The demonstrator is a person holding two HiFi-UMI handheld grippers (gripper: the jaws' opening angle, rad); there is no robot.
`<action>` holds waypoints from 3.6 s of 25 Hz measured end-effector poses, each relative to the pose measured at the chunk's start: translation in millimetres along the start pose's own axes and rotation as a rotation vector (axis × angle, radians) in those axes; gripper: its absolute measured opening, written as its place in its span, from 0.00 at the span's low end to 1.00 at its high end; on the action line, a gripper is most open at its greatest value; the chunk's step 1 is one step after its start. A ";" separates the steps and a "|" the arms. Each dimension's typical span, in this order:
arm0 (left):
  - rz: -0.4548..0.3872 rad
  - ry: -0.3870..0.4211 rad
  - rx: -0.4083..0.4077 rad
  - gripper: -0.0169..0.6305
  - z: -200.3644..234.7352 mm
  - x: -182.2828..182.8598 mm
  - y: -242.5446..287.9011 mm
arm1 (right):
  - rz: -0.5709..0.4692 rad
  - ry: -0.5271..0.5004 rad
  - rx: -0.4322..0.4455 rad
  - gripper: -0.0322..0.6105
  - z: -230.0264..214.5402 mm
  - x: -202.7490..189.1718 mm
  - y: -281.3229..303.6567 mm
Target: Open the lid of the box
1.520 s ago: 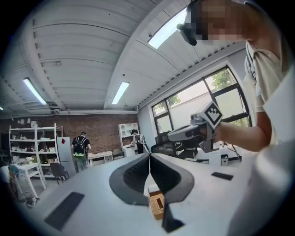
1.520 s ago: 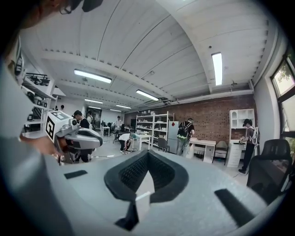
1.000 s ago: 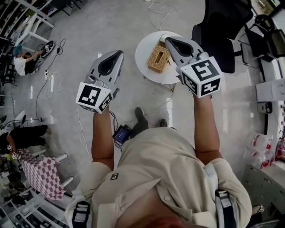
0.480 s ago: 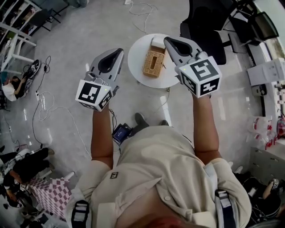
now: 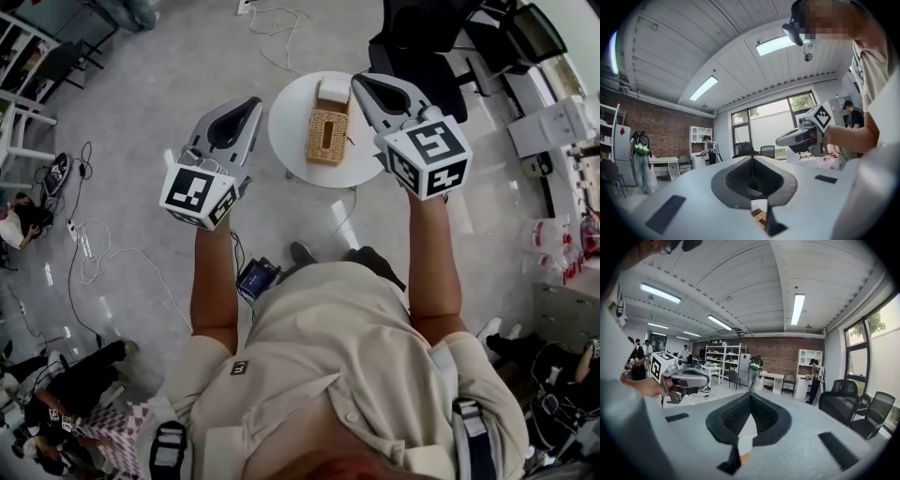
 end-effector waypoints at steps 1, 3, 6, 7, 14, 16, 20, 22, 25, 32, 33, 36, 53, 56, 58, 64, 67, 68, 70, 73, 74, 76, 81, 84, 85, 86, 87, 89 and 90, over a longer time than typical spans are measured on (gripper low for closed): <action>0.000 -0.002 -0.006 0.04 3.0 -1.1 -1.8 | 0.001 0.001 -0.009 0.04 1.7 0.4 2.0; -0.004 -0.001 -0.016 0.04 7.4 -3.3 -4.7 | -0.001 0.001 -0.022 0.04 4.2 1.3 4.8; -0.010 -0.007 -0.017 0.04 12.9 -9.7 -7.8 | 0.006 0.004 -0.023 0.04 6.6 -2.8 12.2; -0.010 -0.012 -0.014 0.04 15.5 -13.1 -8.4 | 0.009 0.004 -0.020 0.04 6.6 -5.0 16.2; 0.005 -0.021 0.022 0.04 38.6 -27.4 -10.9 | 0.019 0.005 0.018 0.04 3.4 -10.5 48.2; 0.013 -0.029 0.035 0.04 42.3 -31.2 -10.4 | 0.022 0.003 0.036 0.04 2.5 -11.3 55.3; 0.010 -0.029 0.037 0.04 51.7 -43.6 -1.6 | 0.032 0.005 0.061 0.04 -2.3 -17.5 70.8; 0.014 -0.037 0.040 0.04 57.8 -50.2 4.2 | 0.040 0.007 0.069 0.04 -6.5 -21.6 80.1; 0.030 -0.047 0.041 0.04 62.5 -60.0 15.5 | 0.053 0.018 0.076 0.04 -15.8 -30.7 90.2; 0.069 -0.087 0.043 0.04 75.2 -92.5 32.8 | 0.104 0.046 0.098 0.04 -26.4 -63.1 117.2; 0.079 -0.093 0.045 0.04 76.5 -95.8 34.9 | 0.109 0.049 0.101 0.04 -27.8 -66.7 120.3; 0.120 -0.118 0.059 0.04 81.9 -101.5 39.5 | 0.129 0.060 0.110 0.04 -31.1 -75.8 130.8; 0.193 -0.167 0.041 0.04 100.2 -189.1 66.2 | 0.246 0.124 0.140 0.04 -44.9 -161.9 185.2; 0.206 -0.176 0.035 0.04 99.0 -203.0 69.1 | 0.267 0.138 0.141 0.04 -45.7 -176.4 189.8; 0.221 -0.185 0.034 0.04 99.6 -214.2 70.6 | 0.281 0.146 0.143 0.04 -45.1 -187.1 194.4; 0.241 -0.209 0.035 0.04 105.5 -250.7 72.4 | 0.322 0.168 0.152 0.04 -40.1 -219.3 210.4; 0.262 -0.226 0.039 0.05 105.7 -266.9 75.4 | 0.347 0.183 0.154 0.04 -39.8 -236.9 216.5; 0.269 -0.230 0.039 0.05 105.5 -271.9 76.7 | 0.354 0.188 0.154 0.04 -40.0 -242.3 218.4; 0.271 -0.232 0.034 0.05 105.5 -284.1 79.7 | 0.365 0.198 0.155 0.04 -40.4 -252.3 222.7; 0.279 -0.240 0.029 0.05 104.8 -301.0 83.8 | 0.383 0.210 0.160 0.04 -40.0 -267.0 228.8; 0.282 -0.244 0.029 0.05 103.7 -306.2 85.4 | 0.390 0.213 0.163 0.04 -40.0 -272.7 230.0; 0.289 -0.252 0.030 0.05 100.4 -317.0 89.1 | 0.405 0.222 0.168 0.04 -40.5 -285.3 231.2; 0.304 -0.275 0.025 0.05 93.1 -345.1 98.3 | 0.445 0.242 0.172 0.04 -40.5 -316.8 236.0; 0.313 -0.295 0.018 0.05 92.2 -365.2 99.8 | 0.471 0.252 0.174 0.04 -35.0 -336.3 242.3; 0.315 -0.302 0.015 0.05 91.7 -372.1 100.1 | 0.480 0.256 0.174 0.04 -33.2 -342.9 244.1; 0.318 -0.308 0.011 0.05 90.5 -378.1 100.7 | 0.488 0.259 0.172 0.04 -31.9 -349.2 244.9; 0.319 -0.313 0.007 0.05 88.5 -382.8 101.5 | 0.496 0.263 0.170 0.04 -31.4 -354.9 244.5; 0.321 -0.319 -0.003 0.05 82.5 -387.9 104.9 | 0.509 0.270 0.163 0.04 -33.4 -363.8 240.8; 0.323 -0.321 -0.007 0.05 79.1 -389.7 106.9 | 0.516 0.274 0.160 0.04 -35.1 -367.8 238.4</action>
Point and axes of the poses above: the fingertips, and each gripper's own axes: y forward along the fingers, z to its left, x out of its top, the point moved 4 cm from there along -y, backward along the fingers, and after that the axes turned 6 degrees about -x, right-handed, at the moved point
